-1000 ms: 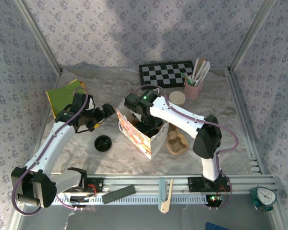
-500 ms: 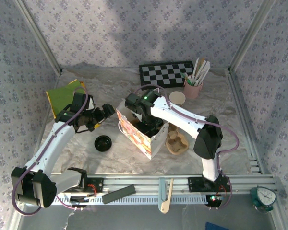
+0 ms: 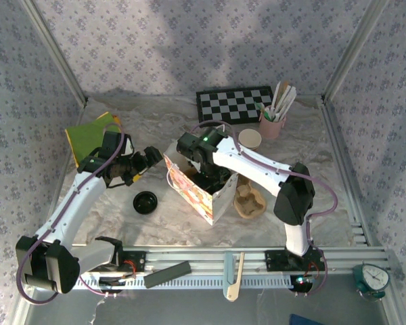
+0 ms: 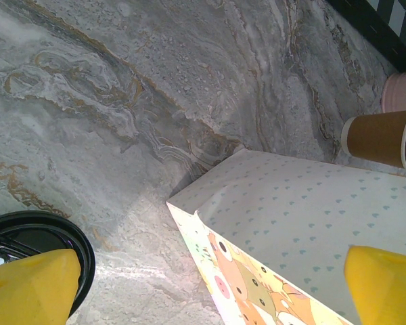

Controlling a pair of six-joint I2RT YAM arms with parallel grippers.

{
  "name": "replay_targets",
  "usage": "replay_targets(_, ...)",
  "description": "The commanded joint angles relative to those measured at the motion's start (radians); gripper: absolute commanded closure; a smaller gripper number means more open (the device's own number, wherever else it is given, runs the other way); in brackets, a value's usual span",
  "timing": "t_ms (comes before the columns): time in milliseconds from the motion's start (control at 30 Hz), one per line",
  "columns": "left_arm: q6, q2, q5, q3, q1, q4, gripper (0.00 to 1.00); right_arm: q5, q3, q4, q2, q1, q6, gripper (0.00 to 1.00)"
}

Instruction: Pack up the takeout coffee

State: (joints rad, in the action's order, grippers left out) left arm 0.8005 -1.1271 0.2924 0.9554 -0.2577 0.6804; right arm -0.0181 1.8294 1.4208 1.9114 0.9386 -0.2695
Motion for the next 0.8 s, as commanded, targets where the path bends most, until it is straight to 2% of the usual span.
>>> replay_targets(0, -0.008, 0.020, 0.010, 0.026, -0.006, 0.011, 0.00, -0.002, -0.008, 0.015, -0.038, 0.006, -0.014, 0.40)
replay_targets(767, -0.006, 0.021, 0.009, 0.025, -0.011, 0.011, 0.00, -0.002, -0.001, 0.012, -0.032, 0.005, -0.010, 0.41)
